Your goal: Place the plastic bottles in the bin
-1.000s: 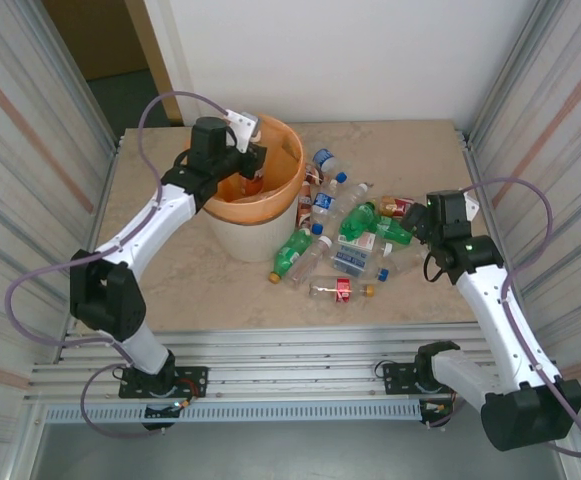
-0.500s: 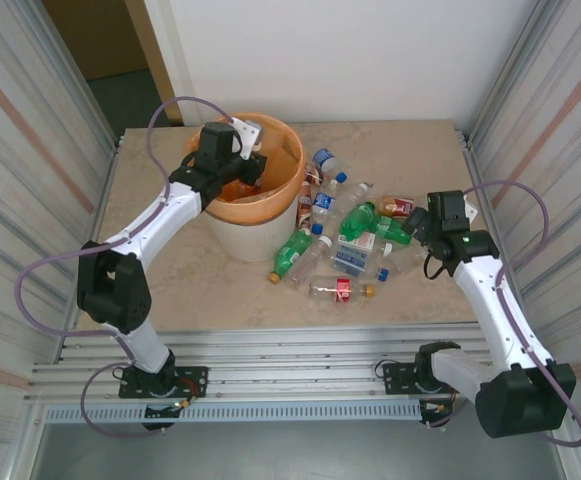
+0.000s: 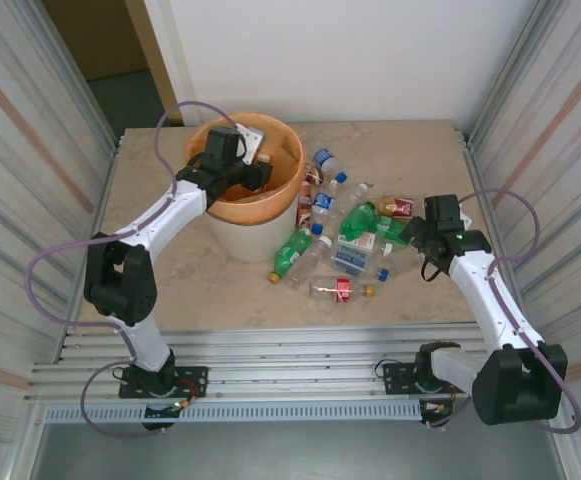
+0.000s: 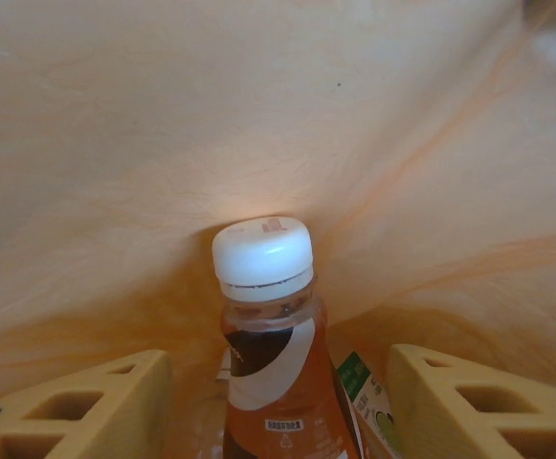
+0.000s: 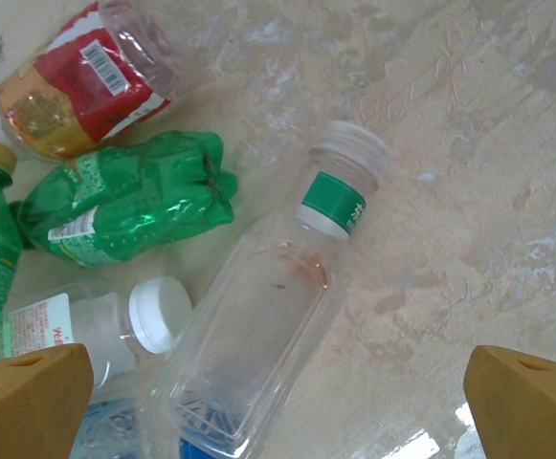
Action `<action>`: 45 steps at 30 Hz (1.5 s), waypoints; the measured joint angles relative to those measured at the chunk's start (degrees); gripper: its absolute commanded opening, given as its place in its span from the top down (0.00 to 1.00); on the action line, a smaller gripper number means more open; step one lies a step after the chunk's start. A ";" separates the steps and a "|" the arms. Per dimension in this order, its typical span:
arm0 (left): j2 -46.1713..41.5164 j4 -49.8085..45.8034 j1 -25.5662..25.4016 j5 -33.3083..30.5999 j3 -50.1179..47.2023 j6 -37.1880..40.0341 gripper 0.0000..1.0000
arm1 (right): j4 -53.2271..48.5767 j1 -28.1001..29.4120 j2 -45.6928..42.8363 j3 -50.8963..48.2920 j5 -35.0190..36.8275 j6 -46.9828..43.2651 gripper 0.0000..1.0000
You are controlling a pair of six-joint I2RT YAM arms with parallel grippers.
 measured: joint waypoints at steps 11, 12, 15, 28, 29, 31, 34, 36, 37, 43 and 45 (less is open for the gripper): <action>-2.84 -0.31 -0.02 0.00 0.00 -0.31 0.28 | 1.86 -0.70 0.63 -1.03 -1.16 0.17 0.01; -3.72 -0.33 -0.02 0.02 0.00 -0.44 0.27 | 2.03 -0.72 0.66 -1.16 -1.16 0.22 0.01; -6.93 -0.46 -0.02 0.02 -0.02 -0.46 0.25 | 2.58 -0.70 0.96 -1.46 -1.36 0.35 0.01; -23.54 1.62 -2.08 -1.29 -7.21 -1.33 0.08 | 4.57 -0.70 1.64 -2.58 -4.00 1.09 0.00; -24.85 1.86 -2.23 -1.33 -8.39 -1.73 0.07 | 4.63 -0.70 1.95 -2.60 -4.26 1.44 0.00; -27.50 2.93 -2.47 -1.55 -10.95 -2.62 0.05 | 5.22 -0.70 2.43 -3.08 -4.63 1.79 0.00; -31.71 4.20 -2.51 -2.38 -15.21 -4.33 0.03 | 5.51 -0.70 3.10 -4.35 -5.49 2.78 0.00; -34.21 4.66 -2.49 -3.10 -17.57 -5.51 0.03 | 5.57 -0.72 3.56 -5.11 -5.79 3.26 0.01; -35.19 4.87 -2.51 -3.45 -18.38 -5.86 0.03 | 5.66 -0.72 3.74 -5.40 -5.90 3.45 0.01; -38.66 6.95 -2.51 -4.46 -20.83 -7.74 0.03 | 7.85 -0.72 5.53 -7.43 -8.41 4.72 0.05; -38.93 7.61 -2.51 -4.48 -21.20 -8.22 0.03 | 8.85 -0.70 6.64 -8.00 -9.11 4.92 0.07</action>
